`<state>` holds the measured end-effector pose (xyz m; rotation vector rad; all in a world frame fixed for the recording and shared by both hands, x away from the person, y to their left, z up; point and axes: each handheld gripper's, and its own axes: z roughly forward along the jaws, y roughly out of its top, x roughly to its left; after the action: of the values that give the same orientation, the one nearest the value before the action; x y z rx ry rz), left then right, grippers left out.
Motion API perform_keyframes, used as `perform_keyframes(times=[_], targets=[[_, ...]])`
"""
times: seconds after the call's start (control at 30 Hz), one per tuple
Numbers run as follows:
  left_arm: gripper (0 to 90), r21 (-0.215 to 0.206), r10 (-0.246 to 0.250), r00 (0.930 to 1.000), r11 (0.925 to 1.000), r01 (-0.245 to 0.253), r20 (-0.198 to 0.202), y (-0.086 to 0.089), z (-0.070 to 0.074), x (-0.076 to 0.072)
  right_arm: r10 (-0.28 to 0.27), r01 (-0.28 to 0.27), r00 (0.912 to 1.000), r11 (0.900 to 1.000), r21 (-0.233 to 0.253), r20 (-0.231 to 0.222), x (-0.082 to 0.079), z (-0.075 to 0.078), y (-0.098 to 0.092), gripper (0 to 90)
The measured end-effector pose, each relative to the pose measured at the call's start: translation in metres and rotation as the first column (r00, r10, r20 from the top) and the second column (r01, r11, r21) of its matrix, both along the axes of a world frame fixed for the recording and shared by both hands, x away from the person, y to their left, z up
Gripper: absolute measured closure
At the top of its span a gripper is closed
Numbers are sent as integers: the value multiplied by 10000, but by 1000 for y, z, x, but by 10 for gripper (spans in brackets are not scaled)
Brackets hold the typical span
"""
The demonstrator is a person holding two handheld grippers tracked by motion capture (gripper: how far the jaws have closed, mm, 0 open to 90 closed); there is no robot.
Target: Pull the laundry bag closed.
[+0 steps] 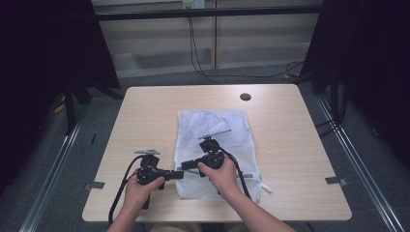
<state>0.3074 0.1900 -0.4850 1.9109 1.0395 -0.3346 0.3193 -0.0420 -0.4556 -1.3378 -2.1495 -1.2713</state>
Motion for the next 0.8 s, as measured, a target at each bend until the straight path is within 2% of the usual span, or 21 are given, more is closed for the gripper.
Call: perform_keyframes(times=[0.23, 0.27, 0.53, 0.8], targets=[[871, 66, 37, 10000, 10000, -37, 72, 0, 1, -1, 22, -22, 10000, 10000, 50, 12, 0, -1, -2, 869], [872, 10, 186, 9998, 9998, -186, -18, -1, 2, -2, 30, -29, 10000, 9999, 112, -36, 0, -1, -3, 869], [873, 106, 38, 9999, 9999, -40, 141, -1, 2, -2, 15, -14, 9999, 10000, 79, -107, -1, -1, -6, 869], [876, -41, 107, 9999, 9999, -107, 28, -1, 2, -3, -11, 13, 9999, 9999, 130, -127, -1, -1, -9, 869]])
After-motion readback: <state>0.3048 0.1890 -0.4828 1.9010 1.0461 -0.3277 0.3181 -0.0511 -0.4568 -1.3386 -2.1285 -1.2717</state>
